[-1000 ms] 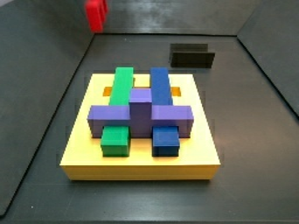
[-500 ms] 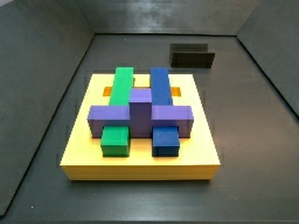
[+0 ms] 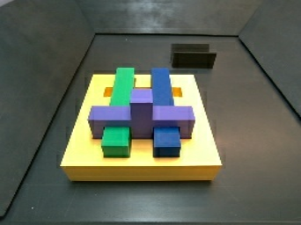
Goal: Pick up the red object. Move up. Move to above the board. Insert the red object.
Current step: Move to above the board.
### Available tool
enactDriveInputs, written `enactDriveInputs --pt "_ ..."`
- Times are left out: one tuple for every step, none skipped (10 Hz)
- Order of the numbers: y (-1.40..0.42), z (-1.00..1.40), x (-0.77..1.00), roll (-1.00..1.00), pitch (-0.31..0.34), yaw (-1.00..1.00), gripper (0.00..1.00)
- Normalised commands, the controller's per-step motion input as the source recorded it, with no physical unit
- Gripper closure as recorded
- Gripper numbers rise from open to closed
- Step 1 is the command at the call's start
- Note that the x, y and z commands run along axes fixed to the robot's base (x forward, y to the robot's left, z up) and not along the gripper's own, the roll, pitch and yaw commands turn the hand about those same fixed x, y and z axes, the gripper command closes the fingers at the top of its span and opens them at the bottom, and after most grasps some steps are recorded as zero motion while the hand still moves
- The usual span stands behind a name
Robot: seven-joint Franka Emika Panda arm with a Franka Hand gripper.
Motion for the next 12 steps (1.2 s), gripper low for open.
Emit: enactDriveInputs --pt "-1.40 0.17 0.72 -0.01 0.062 1.00 1.00" --pt "-1.40 0.17 0.72 -0.01 0.068 1.00 1.00" --pt "-1.40 0.17 0.73 -0.01 0.074 1.00 1.00" --pt "-1.40 0.18 0.78 -0.01 0.095 1.00 1.00" --pt "-1.40 0.19 0.82 0.00 0.108 1.00 1.00" --pt "-0.79 0.12 0.50 0.01 0.122 1.00 1.00" --pt "-0.34 0.06 0.26 0.02 0.134 1.00 1.00" --pt "-0.20 0.05 0.14 0.01 0.126 1.00 1.00" --pt "-0.13 0.03 0.08 0.02 0.121 1.00 1.00" --pt "-0.10 0.03 0.07 0.03 0.132 1.00 1.00" --pt "-0.06 0.02 0.08 0.03 0.163 1.00 1.00" --pt "-0.05 0.02 0.08 0.04 0.193 1.00 1.00"
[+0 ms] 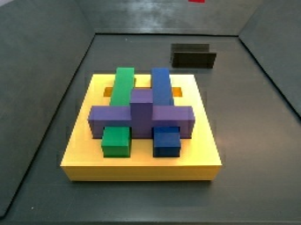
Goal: Pick up the red object. Move up. Move to above the board. Insert the red object.
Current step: Move to above the board, then insert the red object.
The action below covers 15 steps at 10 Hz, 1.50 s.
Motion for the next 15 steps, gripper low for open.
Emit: enactDriveInputs --pt "-0.05 0.02 0.08 0.06 0.247 0.97 1.00" --pt "-0.04 0.02 0.08 0.06 0.233 0.80 1.00" --pt "-0.04 0.03 0.07 0.06 0.182 0.39 1.00" --pt "-0.03 0.03 0.07 0.06 0.158 0.26 1.00" --pt "0.00 -0.01 0.00 0.00 -0.013 0.00 1.00" --pt "0.30 -0.39 0.27 -0.34 0.000 -0.23 1.00" --pt "0.49 -0.44 0.27 -0.34 -0.061 -0.09 1.00" --pt "0.42 -0.34 0.20 -0.41 -0.163 0.00 1.00" --pt "0.32 -0.26 0.20 -0.45 -0.164 0.11 1.00" --pt "0.01 -0.50 0.00 -0.28 -0.136 0.19 1.00" --pt "-0.22 -0.90 -0.26 0.01 -0.153 0.23 1.00" --pt "-0.19 -0.90 -0.27 0.09 -0.170 0.20 1.00" --pt "-0.08 -0.72 -0.32 0.22 -0.209 0.29 1.00" --pt "0.00 -0.66 -0.24 0.24 -0.204 0.31 1.00" --pt "0.01 -0.68 -0.24 0.20 -0.219 0.26 1.00"
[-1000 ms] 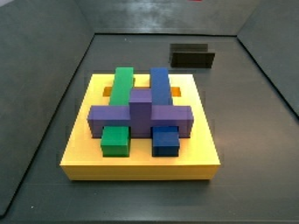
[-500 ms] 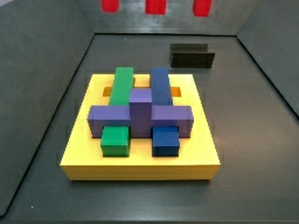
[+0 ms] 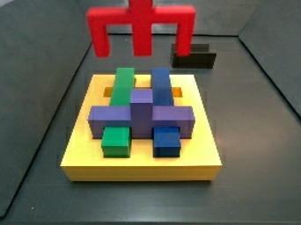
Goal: Pick up the red object. Move up. Move to above the board. Insert the red object.
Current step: Insert the red object.
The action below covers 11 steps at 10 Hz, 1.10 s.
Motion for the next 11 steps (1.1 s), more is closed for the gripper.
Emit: enactDriveInputs --pt "-0.01 -0.57 -0.19 0.19 -0.193 0.21 1.00" --pt "-0.17 -0.40 0.00 0.21 -0.120 0.12 1.00" --pt "-0.12 -0.40 0.03 0.18 -0.089 0.00 1.00" --pt "-0.03 -0.25 0.17 0.12 0.000 0.00 1.00" --pt "0.00 -0.21 0.10 0.04 0.007 -0.05 1.00" --pt "0.00 -0.19 0.09 0.00 0.000 -0.08 1.00" --pt "0.00 -0.15 0.19 -0.04 0.000 -0.03 1.00" --pt "0.00 -0.14 0.18 -0.08 0.000 -0.04 1.00" --pt "0.00 -0.16 0.05 -0.11 -0.051 -0.02 1.00" --pt "0.00 -0.15 0.10 -0.11 -0.031 -0.06 1.00" --pt "0.01 -0.21 0.03 -0.10 -0.053 -0.03 1.00"
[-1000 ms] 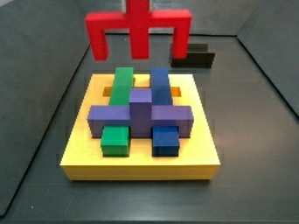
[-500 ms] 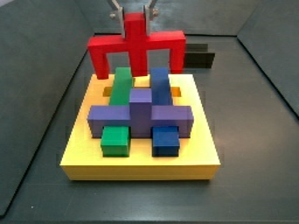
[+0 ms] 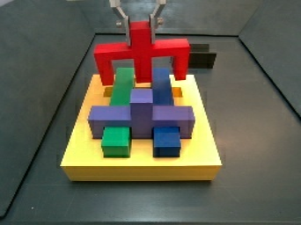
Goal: Pick up the red object. Move up. Move to above the board. Insert the red object.
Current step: Insert the red object.
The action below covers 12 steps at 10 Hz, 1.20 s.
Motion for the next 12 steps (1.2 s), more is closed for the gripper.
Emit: enactDriveInputs --pt "0.02 -0.22 0.11 -0.08 -0.034 -0.01 1.00" --pt "0.04 -0.22 0.11 -0.07 -0.031 -0.01 1.00" --pt "0.04 -0.20 0.07 -0.04 -0.006 -0.01 1.00" --pt "0.03 -0.18 0.00 -0.01 0.000 -0.03 1.00" --pt "0.02 -0.21 0.00 0.00 0.000 -0.05 1.00" --pt "0.00 -0.19 -0.12 0.00 0.000 -0.09 1.00" --pt "0.00 -0.09 -0.16 0.05 0.027 -0.05 1.00" --pt "0.00 -0.02 -0.16 0.13 0.071 -0.03 1.00" --pt "0.00 -0.04 -0.15 0.13 0.069 -0.02 1.00" --pt "0.00 -0.04 0.00 0.07 0.044 0.00 1.00" --pt "0.00 -0.05 0.01 0.03 0.030 0.00 1.00" --pt "-0.01 -0.11 0.05 0.02 0.004 0.00 1.00"
